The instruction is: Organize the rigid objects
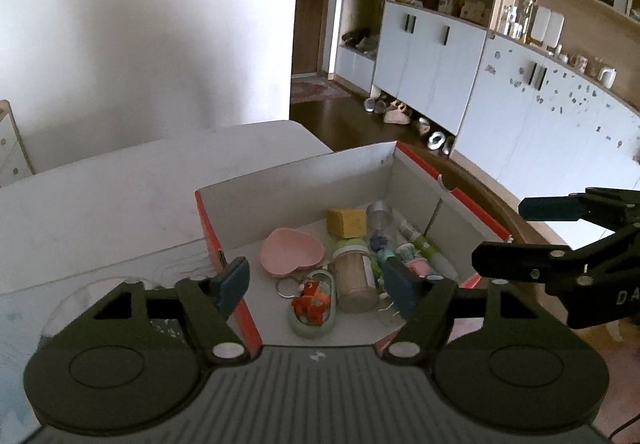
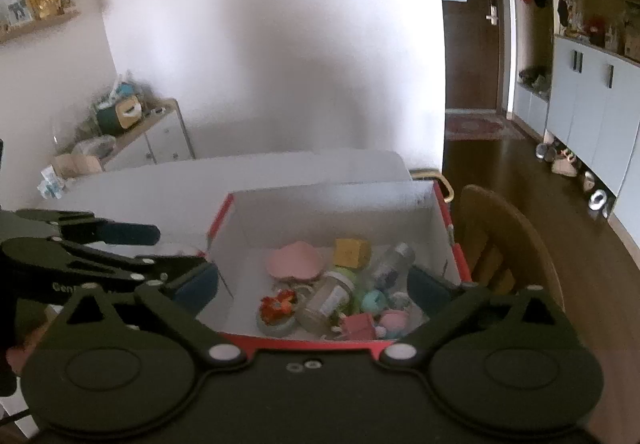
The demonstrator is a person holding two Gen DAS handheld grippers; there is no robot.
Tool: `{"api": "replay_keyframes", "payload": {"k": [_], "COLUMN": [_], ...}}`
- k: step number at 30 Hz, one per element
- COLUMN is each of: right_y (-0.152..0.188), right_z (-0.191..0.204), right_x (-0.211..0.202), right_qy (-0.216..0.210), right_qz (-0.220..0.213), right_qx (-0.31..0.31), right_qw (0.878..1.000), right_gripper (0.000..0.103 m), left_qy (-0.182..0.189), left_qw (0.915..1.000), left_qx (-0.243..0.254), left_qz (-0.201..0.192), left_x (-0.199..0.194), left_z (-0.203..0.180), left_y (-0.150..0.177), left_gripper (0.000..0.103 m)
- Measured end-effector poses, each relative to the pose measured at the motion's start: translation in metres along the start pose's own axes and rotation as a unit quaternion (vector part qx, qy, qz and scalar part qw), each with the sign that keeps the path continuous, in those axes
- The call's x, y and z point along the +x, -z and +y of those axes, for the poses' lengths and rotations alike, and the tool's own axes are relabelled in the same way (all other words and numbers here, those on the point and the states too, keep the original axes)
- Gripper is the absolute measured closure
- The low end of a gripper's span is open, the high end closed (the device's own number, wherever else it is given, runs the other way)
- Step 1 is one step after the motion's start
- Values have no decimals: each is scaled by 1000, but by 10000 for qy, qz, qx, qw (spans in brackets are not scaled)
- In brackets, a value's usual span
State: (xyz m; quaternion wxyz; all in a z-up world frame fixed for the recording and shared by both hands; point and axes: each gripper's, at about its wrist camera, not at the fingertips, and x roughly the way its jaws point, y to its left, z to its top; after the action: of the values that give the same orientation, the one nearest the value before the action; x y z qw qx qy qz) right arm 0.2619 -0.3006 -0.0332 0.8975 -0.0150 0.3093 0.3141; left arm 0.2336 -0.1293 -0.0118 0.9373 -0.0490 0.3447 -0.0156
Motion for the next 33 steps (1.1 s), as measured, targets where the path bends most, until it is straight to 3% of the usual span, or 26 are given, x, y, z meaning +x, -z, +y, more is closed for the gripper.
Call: {"api": "replay_keyframes", "payload": {"k": [9, 13, 29, 33], "right_y": [3, 6, 14, 15], "right_z": [16, 21, 29, 32], "right_x": [-12, -16, -22, -22], "right_qy": [100, 179, 389, 455], "right_qz": [-298, -324, -344, -314], "right_qx": [148, 195, 556, 588], "right_qw": [9994, 9991, 9971, 9967], "right_gripper": [0, 0, 0, 0], "left_qy": [138, 220, 273, 416], "left_qw": [9999, 9997, 9984, 9984], "left_qx": [23, 34, 427, 359], "left_qz": [-83, -66, -236, -108], "left_x": [-9, -11, -25, -23], "left_z": [5, 7, 0, 1], "left_y": [6, 10, 19, 19], "left_gripper": [19, 2, 1, 1]}}
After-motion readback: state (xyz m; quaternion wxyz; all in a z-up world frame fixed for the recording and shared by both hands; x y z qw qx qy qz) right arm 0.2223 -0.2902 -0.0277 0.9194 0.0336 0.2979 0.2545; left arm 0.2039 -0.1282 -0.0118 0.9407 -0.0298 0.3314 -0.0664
